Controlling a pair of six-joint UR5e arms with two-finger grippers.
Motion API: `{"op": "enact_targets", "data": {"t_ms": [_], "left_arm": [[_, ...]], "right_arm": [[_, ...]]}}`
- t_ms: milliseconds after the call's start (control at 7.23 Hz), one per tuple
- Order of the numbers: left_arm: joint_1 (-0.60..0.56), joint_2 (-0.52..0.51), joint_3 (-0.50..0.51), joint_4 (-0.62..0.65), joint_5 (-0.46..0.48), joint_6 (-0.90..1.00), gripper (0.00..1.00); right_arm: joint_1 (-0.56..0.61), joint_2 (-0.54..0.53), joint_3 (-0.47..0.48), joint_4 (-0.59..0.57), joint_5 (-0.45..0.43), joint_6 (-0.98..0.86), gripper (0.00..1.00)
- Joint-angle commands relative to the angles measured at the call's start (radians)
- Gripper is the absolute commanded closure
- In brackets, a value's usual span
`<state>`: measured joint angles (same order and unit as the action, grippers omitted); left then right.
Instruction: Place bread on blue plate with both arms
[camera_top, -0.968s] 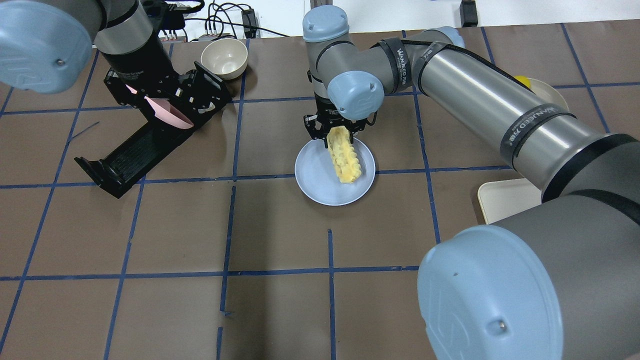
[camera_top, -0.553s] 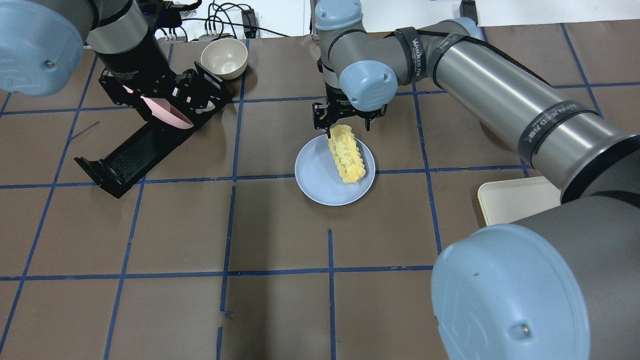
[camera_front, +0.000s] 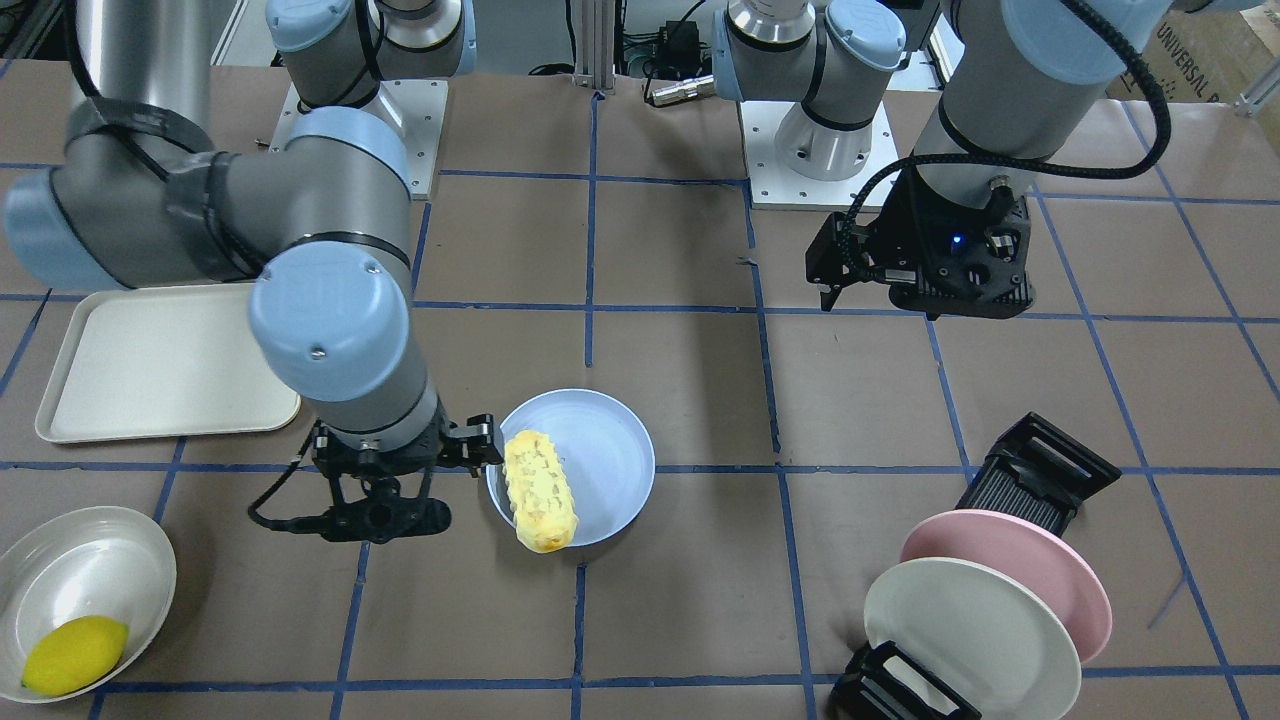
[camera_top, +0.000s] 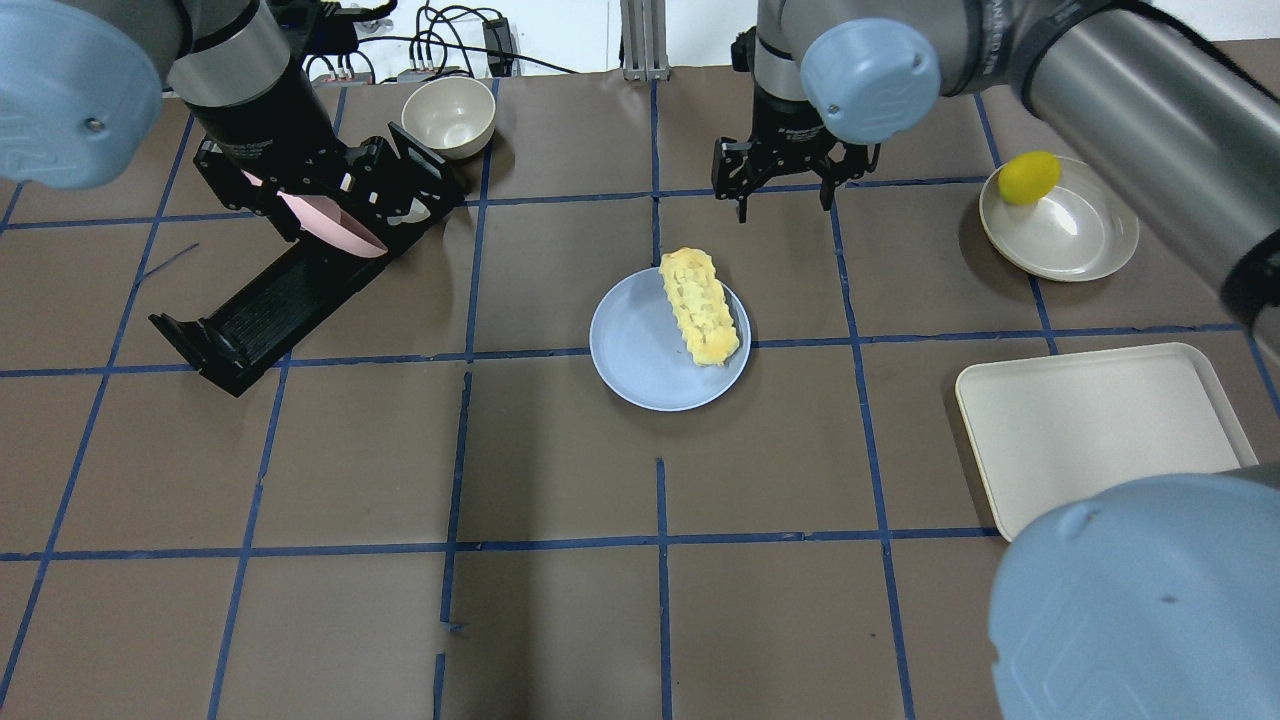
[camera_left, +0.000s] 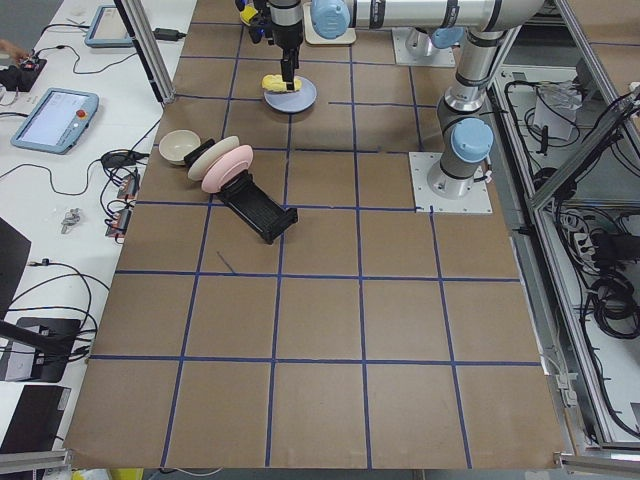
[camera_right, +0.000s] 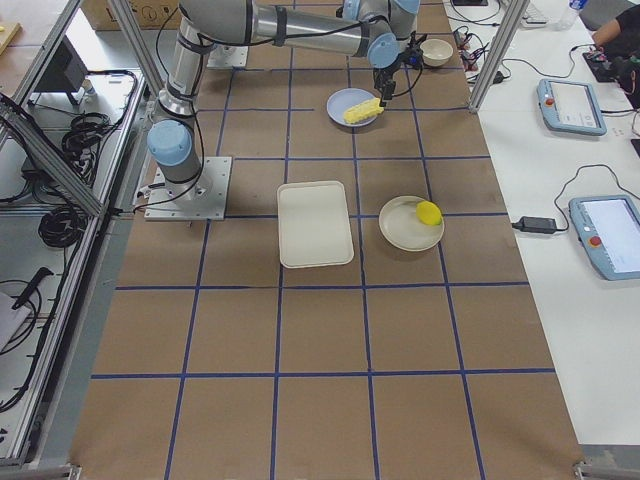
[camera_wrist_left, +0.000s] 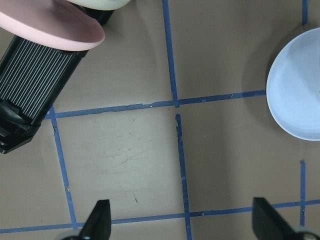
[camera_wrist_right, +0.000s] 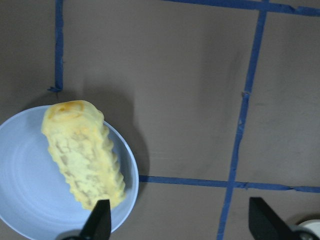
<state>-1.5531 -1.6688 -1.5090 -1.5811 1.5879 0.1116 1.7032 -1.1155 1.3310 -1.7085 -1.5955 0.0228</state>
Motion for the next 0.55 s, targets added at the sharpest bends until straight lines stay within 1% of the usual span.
{"op": "enact_targets", "data": {"t_ms": [0,138,277,415], "left_arm": [[-0.001,0.007,0.003,-0.008,0.007,-0.007,0.00],[-0.001,0.007,0.006,-0.008,0.006,-0.012,0.00],[-0.001,0.004,0.003,-0.004,0.004,-0.012,0.00],[0.001,0.004,0.015,-0.007,0.004,-0.012,0.00]], "right_arm": [[-0.118,-0.087,0.001,0.099,0.000,-0.142,0.05],[-0.146,-0.140,-0.001,0.146,-0.003,-0.148,0.04],[-0.148,-0.177,-0.003,0.177,-0.011,-0.149,0.02],[-0.149,-0.203,0.001,0.200,-0.046,-0.150,0.01]]}}
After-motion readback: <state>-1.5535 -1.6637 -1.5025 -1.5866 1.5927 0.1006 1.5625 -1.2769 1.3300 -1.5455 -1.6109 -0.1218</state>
